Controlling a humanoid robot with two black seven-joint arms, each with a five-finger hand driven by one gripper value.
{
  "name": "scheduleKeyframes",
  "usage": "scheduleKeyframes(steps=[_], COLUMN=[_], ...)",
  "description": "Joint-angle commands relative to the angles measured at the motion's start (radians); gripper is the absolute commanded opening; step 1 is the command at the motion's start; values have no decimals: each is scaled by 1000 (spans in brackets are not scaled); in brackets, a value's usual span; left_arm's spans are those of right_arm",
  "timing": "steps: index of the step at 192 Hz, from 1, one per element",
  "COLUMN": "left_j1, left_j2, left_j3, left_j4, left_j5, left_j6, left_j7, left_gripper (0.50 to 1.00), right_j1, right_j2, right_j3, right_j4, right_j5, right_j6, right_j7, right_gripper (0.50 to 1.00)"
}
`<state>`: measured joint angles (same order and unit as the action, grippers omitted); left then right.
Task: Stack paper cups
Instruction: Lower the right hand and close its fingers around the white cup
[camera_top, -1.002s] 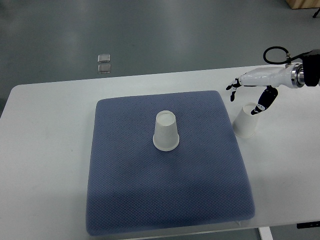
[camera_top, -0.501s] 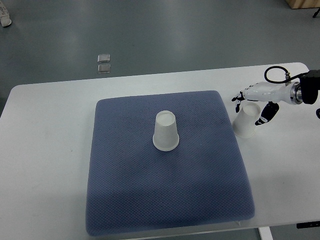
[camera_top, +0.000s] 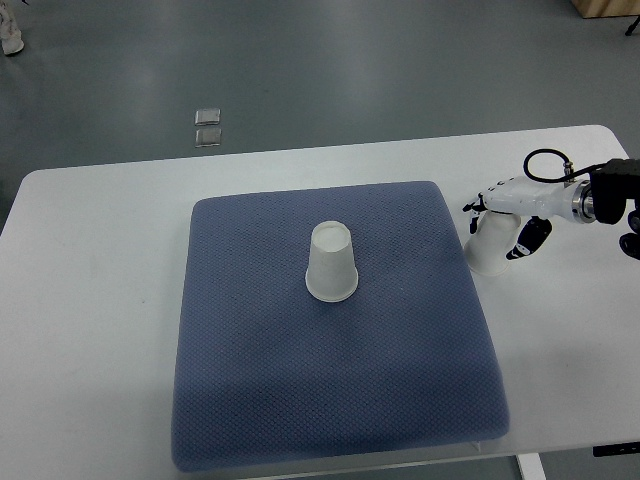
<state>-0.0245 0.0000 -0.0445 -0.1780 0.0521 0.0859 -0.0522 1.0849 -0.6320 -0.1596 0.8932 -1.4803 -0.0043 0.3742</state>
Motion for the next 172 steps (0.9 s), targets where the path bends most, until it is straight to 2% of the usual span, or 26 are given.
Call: scheduleKeyframes(steps=[1, 48, 65, 76, 91, 172], left_j1=[0, 0, 0, 0, 0, 0], left_j2=[0, 0, 0, 0, 0, 0], left_j3=[0, 0, 0, 0, 0, 0], left_j4=[0, 0, 0, 0, 0, 0], left_j5=[0, 0, 0, 0, 0, 0], left_j6=[0, 0, 0, 0, 0, 0], left_j7=[0, 0, 0, 0, 0, 0], left_gripper=[1000, 1000, 1000, 1000, 1000, 1000], right_j1=[-3, -5, -10, -10, -10, 6], right_j2=[1, 32, 43, 44, 46, 43], right_j3=[0, 0, 2, 0, 2, 6], right_j4=[-5, -34, -49, -53, -51, -53], right_j5=[0, 0, 0, 0, 0, 9], right_j6=[-2, 0, 0, 0, 0, 1], right_j7=[2, 2, 3, 3, 3, 6], right_gripper=[862, 750, 682, 621, 582, 578])
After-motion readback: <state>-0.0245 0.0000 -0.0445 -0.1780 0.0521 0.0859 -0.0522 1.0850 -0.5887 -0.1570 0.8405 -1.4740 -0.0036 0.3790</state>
